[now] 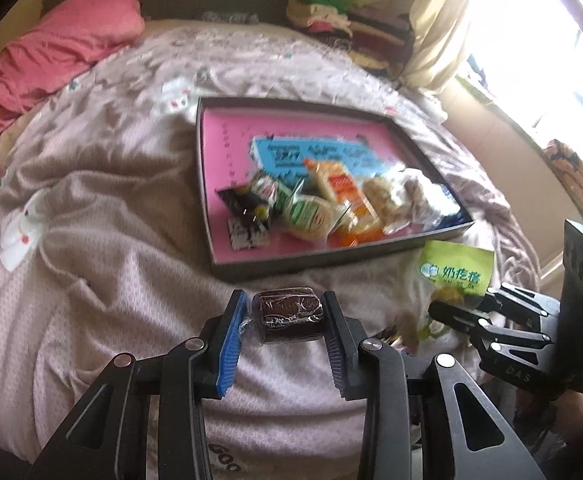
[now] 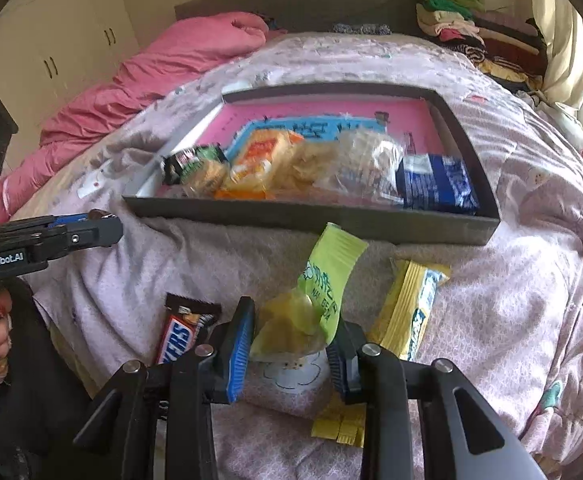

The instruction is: Organize snacks

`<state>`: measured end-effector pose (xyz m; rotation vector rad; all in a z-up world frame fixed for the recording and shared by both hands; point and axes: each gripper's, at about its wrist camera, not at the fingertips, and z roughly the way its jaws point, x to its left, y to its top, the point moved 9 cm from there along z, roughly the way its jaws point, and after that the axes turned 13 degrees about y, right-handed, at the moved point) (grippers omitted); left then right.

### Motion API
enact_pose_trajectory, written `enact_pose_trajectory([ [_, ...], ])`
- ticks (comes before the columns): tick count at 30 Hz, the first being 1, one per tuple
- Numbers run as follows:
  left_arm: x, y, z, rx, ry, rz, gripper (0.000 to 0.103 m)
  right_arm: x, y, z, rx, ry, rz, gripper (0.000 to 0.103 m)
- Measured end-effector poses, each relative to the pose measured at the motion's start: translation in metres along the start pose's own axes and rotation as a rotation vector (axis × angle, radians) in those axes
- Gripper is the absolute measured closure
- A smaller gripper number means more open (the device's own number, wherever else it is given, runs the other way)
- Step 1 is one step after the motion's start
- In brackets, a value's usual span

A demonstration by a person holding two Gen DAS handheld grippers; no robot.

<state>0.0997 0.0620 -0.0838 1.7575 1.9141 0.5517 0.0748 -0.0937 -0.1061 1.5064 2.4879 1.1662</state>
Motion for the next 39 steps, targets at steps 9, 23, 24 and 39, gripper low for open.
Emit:
enact_pose_trajectory([
  [9, 0.001, 0.018, -0.017, -0.106, 0.002, 0.012, 0.065, 0.011, 0.026, -0.030, -0.099, 0.018, -0.007, 0.070],
  [23, 0.013, 0.032, -0.023, -0.155, 0.017, -0.021, 0.065, 0.007, 0.053, -0.052, -0.186, -0.006, -0.011, 0.070],
  [24, 0.013, 0.033, -0.023, -0.158, 0.016, -0.021, 0.065, 0.006, 0.055, -0.053, -0.191, -0.006, -0.011, 0.070],
  [39, 0.006, 0.044, -0.018, -0.187, 0.008, -0.021, 0.065, -0.001, 0.078, -0.064, -0.254, -0.032, -0.019, 0.071],
])
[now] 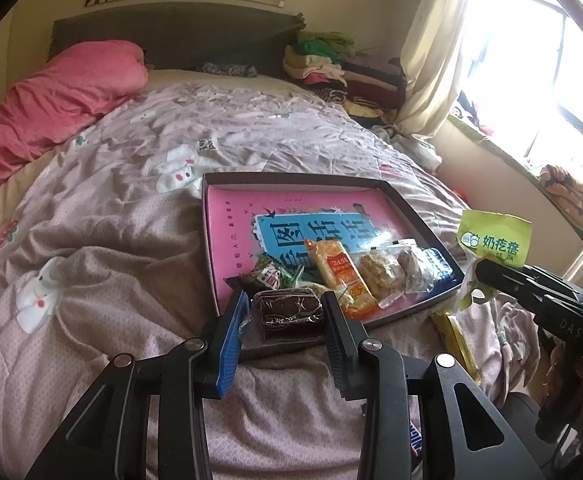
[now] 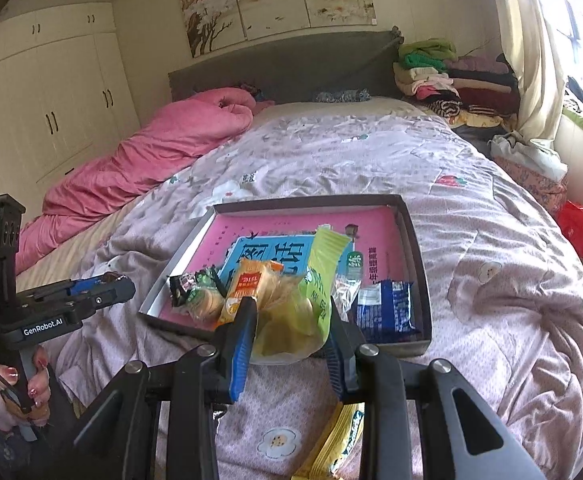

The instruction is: Organize snacks

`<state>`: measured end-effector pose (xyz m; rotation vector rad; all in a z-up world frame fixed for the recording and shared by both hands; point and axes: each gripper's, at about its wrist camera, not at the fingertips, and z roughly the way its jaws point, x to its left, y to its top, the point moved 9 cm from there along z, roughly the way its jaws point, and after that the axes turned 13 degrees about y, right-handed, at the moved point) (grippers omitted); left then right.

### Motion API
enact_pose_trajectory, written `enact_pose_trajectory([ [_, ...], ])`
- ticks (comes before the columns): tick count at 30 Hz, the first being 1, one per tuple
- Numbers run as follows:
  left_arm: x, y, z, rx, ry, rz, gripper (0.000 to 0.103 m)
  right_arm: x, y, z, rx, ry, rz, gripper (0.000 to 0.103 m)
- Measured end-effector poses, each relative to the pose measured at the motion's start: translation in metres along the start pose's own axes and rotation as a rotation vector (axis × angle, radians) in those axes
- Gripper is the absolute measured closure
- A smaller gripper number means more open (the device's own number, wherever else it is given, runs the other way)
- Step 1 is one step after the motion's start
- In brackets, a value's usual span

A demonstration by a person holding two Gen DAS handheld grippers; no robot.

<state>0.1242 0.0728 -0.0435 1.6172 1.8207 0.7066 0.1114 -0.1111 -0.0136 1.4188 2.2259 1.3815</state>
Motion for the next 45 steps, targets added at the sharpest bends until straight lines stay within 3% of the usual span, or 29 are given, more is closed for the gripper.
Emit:
enact_pose_trajectory([
  [8, -0.002, 0.001, 0.004, 0.003, -0.002, -0.002, 0.065, 0.004, 0.011, 0.006, -0.015, 0.010, -0.034, 0.084],
  [14, -0.003, -0.004, 0.010, 0.029, -0.009, 0.000, 0.064, -0.009, 0.000, 0.016, 0.017, 0.005, 0.016, 0.085],
  [18, -0.007, -0.007, 0.012, 0.039, -0.016, 0.012, 0.064, -0.012, -0.019, 0.009, 0.050, 0.055, 0.047, 0.084],
  [20, -0.009, -0.009, 0.012, 0.043, -0.020, 0.019, 0.064, -0.008, -0.030, 0.008, 0.096, 0.071, 0.028, 0.080],
  [27, -0.013, -0.013, 0.012, 0.050, -0.026, 0.033, 0.064, 0.010, -0.068, 0.001, 0.200, 0.075, -0.069, 0.053],
  [36, -0.012, -0.015, 0.012, 0.057, -0.026, 0.034, 0.064, 0.017, -0.095, -0.025, 0.250, 0.113, -0.147, 0.044],
  [45, -0.014, -0.017, 0.015, 0.066, -0.026, 0.041, 0.064, 0.024, -0.112, -0.002, 0.355, -0.063, -0.477, 0.044],
])
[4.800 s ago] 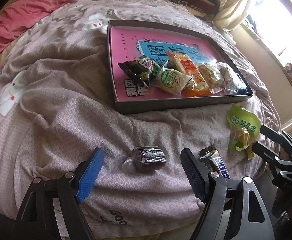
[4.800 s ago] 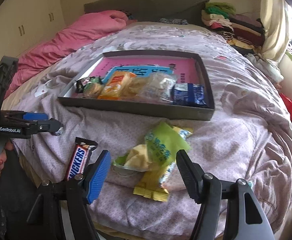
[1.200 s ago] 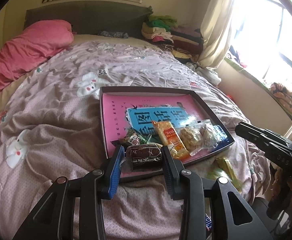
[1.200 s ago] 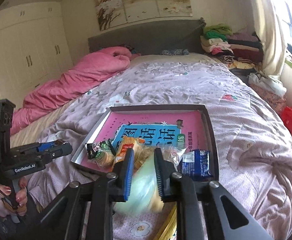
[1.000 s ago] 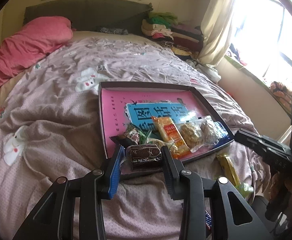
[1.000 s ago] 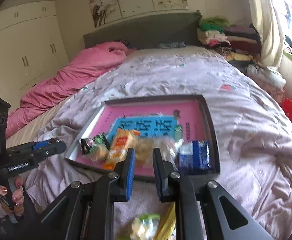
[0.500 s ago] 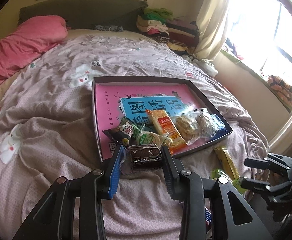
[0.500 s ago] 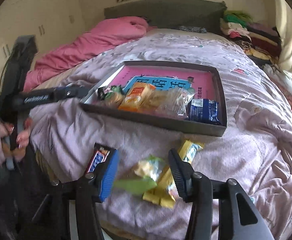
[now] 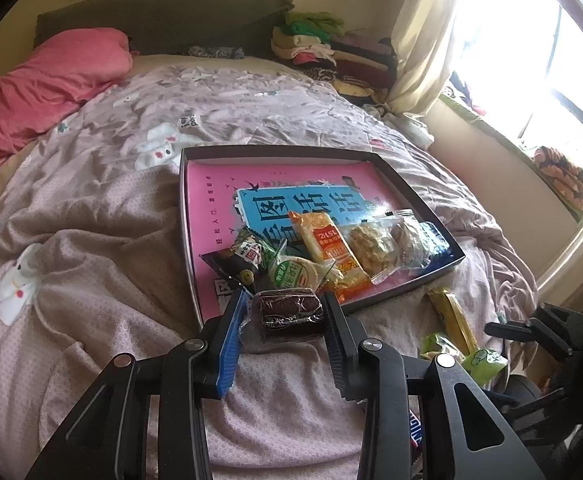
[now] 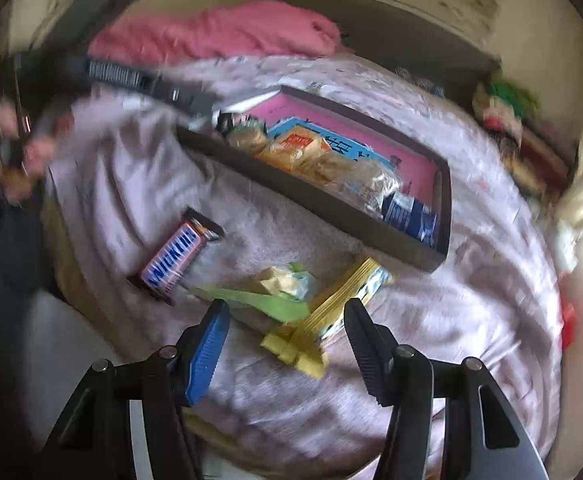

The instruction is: Organize snacks

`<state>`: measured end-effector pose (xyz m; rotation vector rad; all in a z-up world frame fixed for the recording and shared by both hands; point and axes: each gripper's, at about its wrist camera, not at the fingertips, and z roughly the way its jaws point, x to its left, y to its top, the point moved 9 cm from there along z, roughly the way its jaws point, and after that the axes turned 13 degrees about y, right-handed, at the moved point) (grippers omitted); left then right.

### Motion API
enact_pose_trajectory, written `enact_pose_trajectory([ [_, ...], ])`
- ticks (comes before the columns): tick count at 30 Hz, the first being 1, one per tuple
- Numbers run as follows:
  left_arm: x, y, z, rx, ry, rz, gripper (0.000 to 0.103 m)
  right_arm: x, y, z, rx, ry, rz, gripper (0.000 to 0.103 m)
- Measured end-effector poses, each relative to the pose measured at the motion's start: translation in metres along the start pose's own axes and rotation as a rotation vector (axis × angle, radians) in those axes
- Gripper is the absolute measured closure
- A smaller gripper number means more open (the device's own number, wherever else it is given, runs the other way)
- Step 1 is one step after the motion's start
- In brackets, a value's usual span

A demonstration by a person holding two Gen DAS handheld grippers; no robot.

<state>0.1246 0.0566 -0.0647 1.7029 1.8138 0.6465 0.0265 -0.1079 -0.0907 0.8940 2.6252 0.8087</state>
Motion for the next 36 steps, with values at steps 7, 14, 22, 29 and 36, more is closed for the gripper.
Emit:
enact_pose_trajectory([
  [7, 0.001, -0.001, 0.002, 0.007, 0.000, -0.008, 0.064, 0.004, 0.001, 0.028, 0.087, -0.078, -0.190, 0.045],
  [14, 0.000, 0.000, 0.006, 0.014, -0.003, -0.009, 0.064, 0.006, 0.011, 0.043, 0.097, -0.046, -0.239, 0.051],
  [22, 0.002, 0.009, 0.017, 0.019, -0.006, -0.024, 0.064, -0.009, 0.022, 0.058, 0.087, 0.054, -0.088, 0.069],
  [29, 0.004, 0.020, 0.018, 0.000, -0.018, -0.045, 0.064, -0.040, 0.043, 0.035, -0.084, 0.209, 0.220, 0.070],
  [36, 0.007, 0.023, 0.021, -0.002, -0.015, -0.049, 0.064, -0.054, 0.071, 0.011, -0.214, 0.241, 0.326, 0.070],
])
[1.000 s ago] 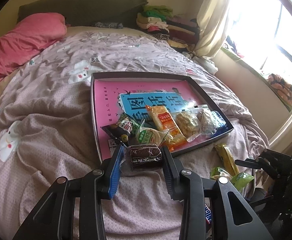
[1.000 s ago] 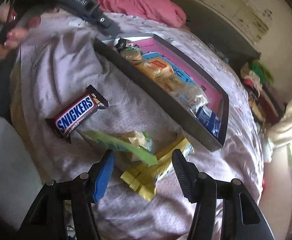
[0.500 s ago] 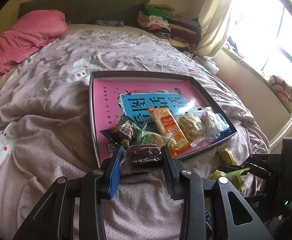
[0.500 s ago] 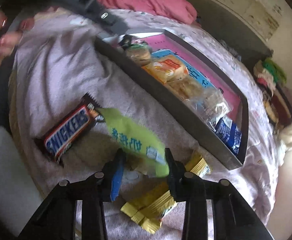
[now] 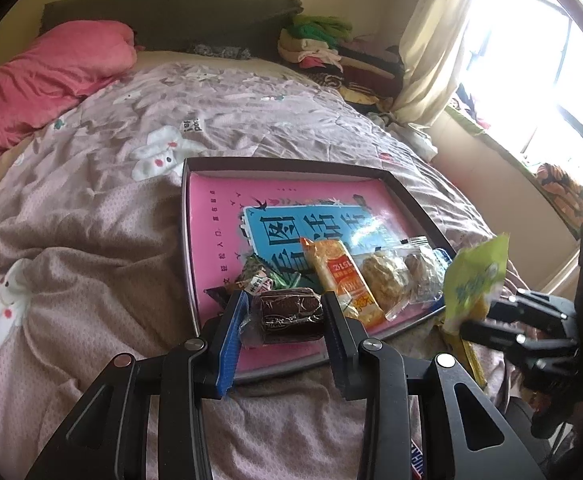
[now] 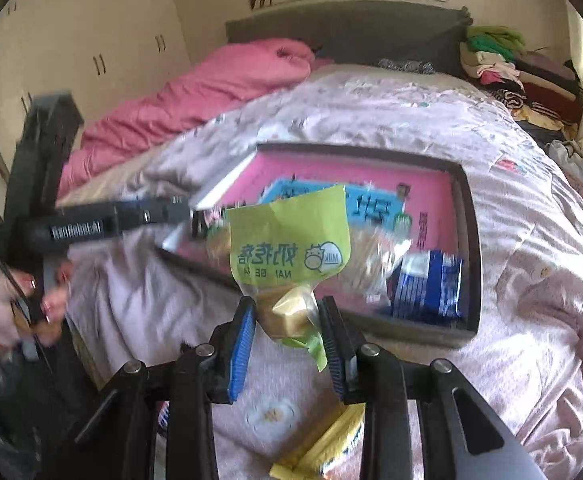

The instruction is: Organize snacks

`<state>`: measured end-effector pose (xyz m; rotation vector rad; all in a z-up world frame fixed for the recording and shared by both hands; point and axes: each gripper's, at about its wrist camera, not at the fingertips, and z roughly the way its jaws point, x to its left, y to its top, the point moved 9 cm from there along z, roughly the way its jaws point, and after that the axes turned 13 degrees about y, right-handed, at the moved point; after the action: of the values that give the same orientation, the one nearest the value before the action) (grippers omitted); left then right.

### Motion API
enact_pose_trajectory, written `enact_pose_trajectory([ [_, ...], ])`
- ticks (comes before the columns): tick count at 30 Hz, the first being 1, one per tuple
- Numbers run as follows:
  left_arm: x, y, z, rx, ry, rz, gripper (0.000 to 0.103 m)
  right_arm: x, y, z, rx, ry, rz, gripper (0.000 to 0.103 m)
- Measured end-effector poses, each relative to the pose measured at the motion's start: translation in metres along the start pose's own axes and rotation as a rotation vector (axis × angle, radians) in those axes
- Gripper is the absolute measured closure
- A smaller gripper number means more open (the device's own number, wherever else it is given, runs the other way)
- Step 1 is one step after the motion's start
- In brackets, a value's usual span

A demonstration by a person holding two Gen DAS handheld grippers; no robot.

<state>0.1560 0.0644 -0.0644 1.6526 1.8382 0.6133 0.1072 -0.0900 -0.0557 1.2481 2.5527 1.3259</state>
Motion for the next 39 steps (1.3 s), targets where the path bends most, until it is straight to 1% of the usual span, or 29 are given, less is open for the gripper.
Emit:
enact_pose_trajectory([
  [4, 0.005, 0.003, 0.003, 0.001, 0.010, -0.004, 0.064, -0.003, 0.015, 0.000, -0.036, -0.006, 0.034, 0.070],
  [7, 0.010, 0.002, 0.009, 0.019, 0.024, -0.009, 0.064, -0.007, 0.024, 0.003, -0.054, -0.013, 0.066, 0.070],
  [9, 0.013, 0.000, 0.013, 0.034, 0.030, -0.013, 0.064, -0.010, 0.029, 0.006, -0.057, -0.014, 0.073, 0.070],
  [18, 0.013, -0.006, 0.020, 0.056, 0.037, 0.005, 0.064, -0.016, 0.048, 0.019, -0.097, -0.004, 0.144, 0.070],
  [21, 0.011, -0.009, 0.026, 0.069, 0.038, 0.016, 0.064, -0.018, 0.052, 0.027, -0.092, -0.005, 0.160, 0.070],
  [25, 0.010, -0.011, 0.029, 0.075, 0.041, 0.028, 0.064, -0.021, 0.051, 0.039, -0.068, 0.001, 0.187, 0.070],
  [33, 0.008, -0.010, 0.035, 0.078, 0.045, 0.037, 0.064, -0.023, 0.039, 0.053, -0.052, 0.027, 0.246, 0.070],
  [39, 0.006, -0.011, 0.037, 0.081, 0.046, 0.042, 0.064, -0.022, 0.037, 0.061, -0.035, 0.004, 0.240, 0.070],
])
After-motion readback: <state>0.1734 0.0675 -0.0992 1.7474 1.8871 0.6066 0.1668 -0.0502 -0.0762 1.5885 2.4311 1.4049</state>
